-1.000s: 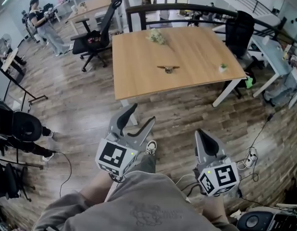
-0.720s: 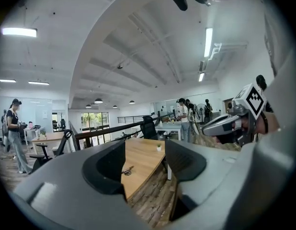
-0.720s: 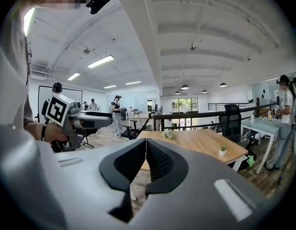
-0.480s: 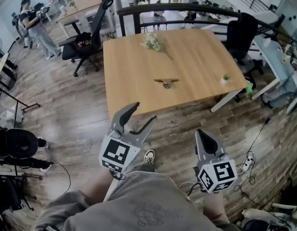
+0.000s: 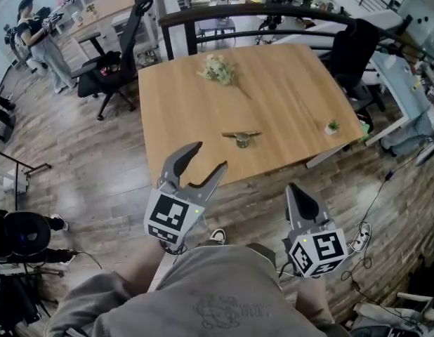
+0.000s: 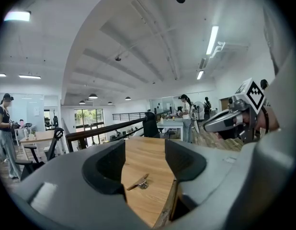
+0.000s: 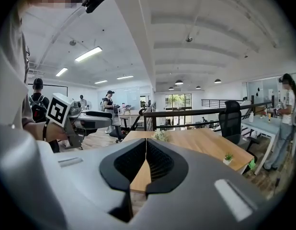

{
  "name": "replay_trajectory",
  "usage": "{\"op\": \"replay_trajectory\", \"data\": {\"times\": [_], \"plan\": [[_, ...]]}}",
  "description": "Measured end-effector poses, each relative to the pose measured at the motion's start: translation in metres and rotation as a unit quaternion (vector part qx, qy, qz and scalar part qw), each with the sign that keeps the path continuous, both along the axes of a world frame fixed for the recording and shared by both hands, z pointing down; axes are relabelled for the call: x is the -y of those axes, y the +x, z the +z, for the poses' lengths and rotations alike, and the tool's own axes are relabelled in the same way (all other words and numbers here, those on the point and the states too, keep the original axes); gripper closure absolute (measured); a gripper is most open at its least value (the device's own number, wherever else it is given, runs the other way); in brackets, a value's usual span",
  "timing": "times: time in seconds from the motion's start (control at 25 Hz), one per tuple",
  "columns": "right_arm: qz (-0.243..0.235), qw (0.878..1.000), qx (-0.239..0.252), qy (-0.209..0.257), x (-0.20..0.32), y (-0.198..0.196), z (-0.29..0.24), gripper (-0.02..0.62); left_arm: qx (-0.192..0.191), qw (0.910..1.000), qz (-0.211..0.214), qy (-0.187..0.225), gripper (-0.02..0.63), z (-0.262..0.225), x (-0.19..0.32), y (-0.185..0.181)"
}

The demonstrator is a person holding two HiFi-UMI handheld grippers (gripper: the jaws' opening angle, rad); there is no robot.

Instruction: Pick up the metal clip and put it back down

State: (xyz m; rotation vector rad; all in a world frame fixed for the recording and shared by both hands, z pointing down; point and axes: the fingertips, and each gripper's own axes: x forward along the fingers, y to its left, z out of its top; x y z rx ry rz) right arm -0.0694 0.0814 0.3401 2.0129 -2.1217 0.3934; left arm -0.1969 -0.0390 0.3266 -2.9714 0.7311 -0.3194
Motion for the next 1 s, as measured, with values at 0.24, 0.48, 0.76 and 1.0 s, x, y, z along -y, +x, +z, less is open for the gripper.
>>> {"op": "replay_trajectory", "data": {"times": [0.24, 0.48, 0.76, 1.0], "plan": [[-0.001, 1.000, -0.007, -0.026, 0.029, 0.024, 0.015, 0.582, -0.001, 0.9999, 0.005, -0.011, 0.347, 0.010, 0.034, 0.024], [-0.016, 0.999, -0.006, -0.032, 0.069, 0.050, 0.010, 0.583, 0.004, 0.9997, -0.017, -0.019, 0.347, 0.009, 0.071, 0.041], [-0.065, 0.997, 0.005, -0.035, 0.108, 0.111, 0.025, 0.581, 0.007, 0.9982, -0.059, 0.006, 0.347, 0.006, 0.101, 0.089], [-0.131, 0.991, 0.013, -0.041, 0.150, 0.163, 0.031, 0.582, 0.022, 0.9911, -0.131, -0.004, 0.347, 0.010, 0.129, 0.121]]}}
